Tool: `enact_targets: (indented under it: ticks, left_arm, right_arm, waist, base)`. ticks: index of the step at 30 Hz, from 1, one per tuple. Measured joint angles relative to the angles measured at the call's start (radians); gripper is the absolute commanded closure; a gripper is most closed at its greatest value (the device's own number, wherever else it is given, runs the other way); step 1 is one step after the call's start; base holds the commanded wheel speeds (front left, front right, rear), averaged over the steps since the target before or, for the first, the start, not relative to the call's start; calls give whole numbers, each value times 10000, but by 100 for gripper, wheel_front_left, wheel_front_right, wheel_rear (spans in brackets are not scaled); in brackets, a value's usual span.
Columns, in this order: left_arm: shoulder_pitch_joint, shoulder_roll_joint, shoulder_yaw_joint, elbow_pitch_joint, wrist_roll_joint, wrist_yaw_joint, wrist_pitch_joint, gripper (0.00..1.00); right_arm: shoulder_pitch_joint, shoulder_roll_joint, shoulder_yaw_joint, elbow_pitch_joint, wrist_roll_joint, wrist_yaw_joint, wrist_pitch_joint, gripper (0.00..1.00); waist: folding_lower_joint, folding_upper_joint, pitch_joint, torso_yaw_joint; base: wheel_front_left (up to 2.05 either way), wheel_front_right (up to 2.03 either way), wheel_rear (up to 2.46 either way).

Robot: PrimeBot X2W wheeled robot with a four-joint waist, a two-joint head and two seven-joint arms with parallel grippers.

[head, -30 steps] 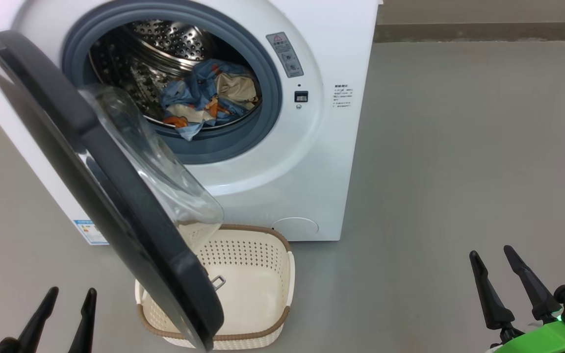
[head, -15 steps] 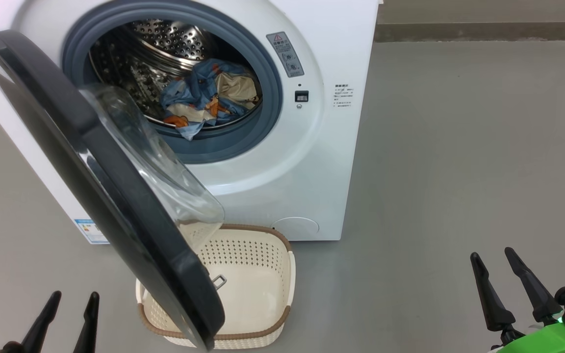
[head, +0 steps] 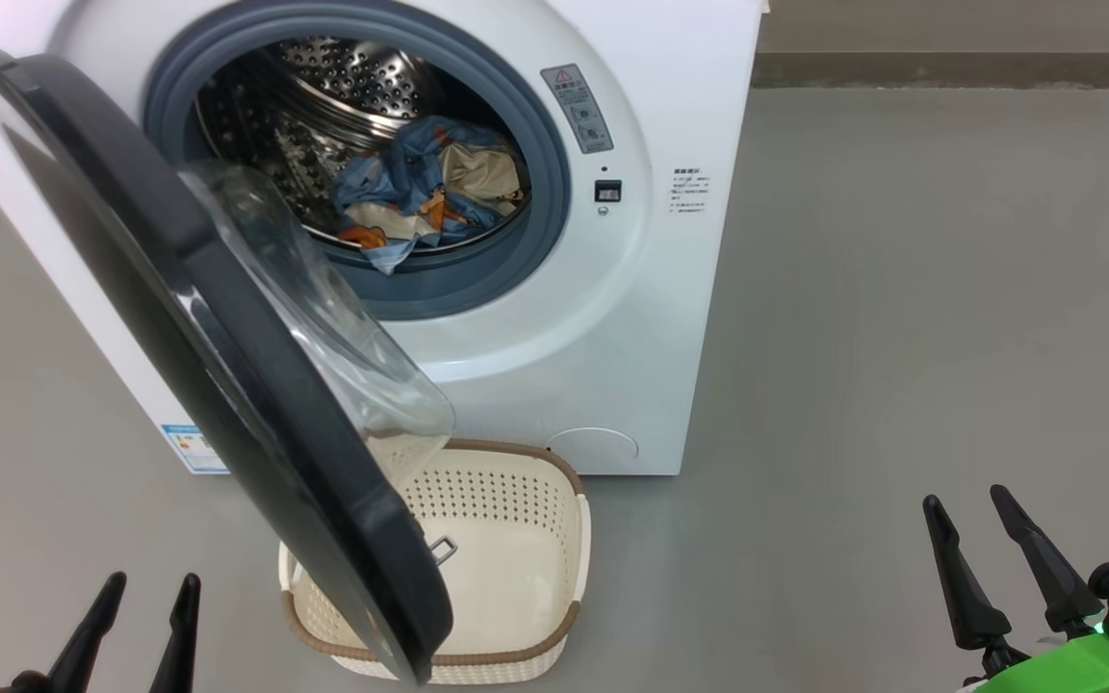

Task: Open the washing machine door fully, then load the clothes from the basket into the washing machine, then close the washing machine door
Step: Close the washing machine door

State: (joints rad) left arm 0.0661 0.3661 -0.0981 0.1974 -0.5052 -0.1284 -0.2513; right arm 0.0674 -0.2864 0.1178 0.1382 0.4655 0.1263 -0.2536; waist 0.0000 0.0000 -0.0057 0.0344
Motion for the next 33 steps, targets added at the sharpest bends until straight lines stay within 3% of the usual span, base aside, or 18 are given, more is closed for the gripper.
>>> enact_targets:
  ticks: [5, 7, 8, 11, 12, 24, 33]
  left_arm:
    - [13, -4, 6, -4, -2, 0, 0, 0]
    - [23, -15, 27, -2, -2, 0, 0, 0]
    - [40, -35, 63, -2, -4, 0, 0, 0]
    - [164, -81, 125, 0, -4, 0, 0, 0]
    - [227, -105, 153, 0, -4, 0, 0, 0]
    - [607, -529, 512, -50, 6, 0, -2, 0]
    - [616, -665, 407, -88, 69, 0, -13, 0]
  right_arm:
    - [0, 15, 33, -17, -2, 0, 0, 0]
    - [0, 17, 52, -21, -2, 0, 0, 5]
    - [-1, 19, 81, -29, -2, 0, 0, 15]
    - [-4, 44, 167, -40, -2, 0, 0, 85]
    - [-10, 71, 192, -52, -2, 0, 0, 100]
    - [-1256, 351, 1037, -683, 6, 0, 0, 100]
    - [-2784, 671, 2510, -2272, 59, 0, -2, 100]
  waist:
    - [0, 0, -35, 176]
    - [0, 0, -49, 281]
    - [0, 0, -56, 341]
    - [0, 0, -70, 545]
    - [0, 0, -75, 621]
    - [0, 0, -173, 1745]
    - [0, 0, -300, 2818]
  base:
    - [0, 0, 0]
    - [0, 0, 0]
    - [0, 0, 0]
    - [0, 0, 0]
    - [0, 0, 0]
    - [0, 0, 0]
    - [0, 0, 0]
